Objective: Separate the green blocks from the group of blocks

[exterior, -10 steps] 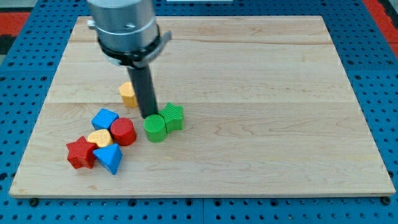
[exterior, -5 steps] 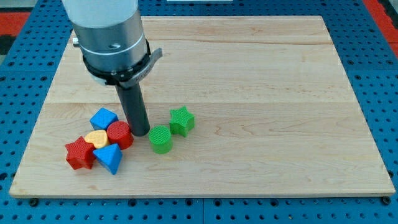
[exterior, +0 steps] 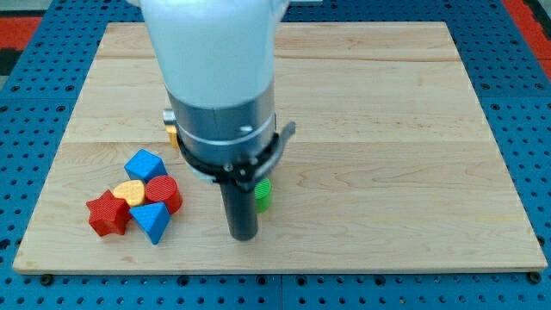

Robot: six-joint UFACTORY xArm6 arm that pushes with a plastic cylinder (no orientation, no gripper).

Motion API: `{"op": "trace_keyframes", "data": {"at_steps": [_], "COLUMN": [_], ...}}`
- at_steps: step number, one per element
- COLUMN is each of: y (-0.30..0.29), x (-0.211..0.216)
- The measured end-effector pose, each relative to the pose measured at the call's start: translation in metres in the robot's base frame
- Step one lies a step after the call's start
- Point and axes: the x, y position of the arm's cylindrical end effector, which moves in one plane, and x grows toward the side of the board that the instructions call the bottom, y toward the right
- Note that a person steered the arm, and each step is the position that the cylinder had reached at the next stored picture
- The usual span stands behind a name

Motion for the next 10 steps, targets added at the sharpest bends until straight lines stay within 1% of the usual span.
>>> {"op": "trace_keyframes", "data": {"at_steps": [1, 2, 3, 4, 5, 6, 7, 8, 9, 10], "y": [0.044, 0.041, 0.027, 0.001, 0.026, 0.015, -0.021, -0.035, -0.032, -0.031], "x": [0.0, -0.009, -0.033, -0.05, -0.035, -0.02, -0.019, -0.02, -0.03, -0.052]}}
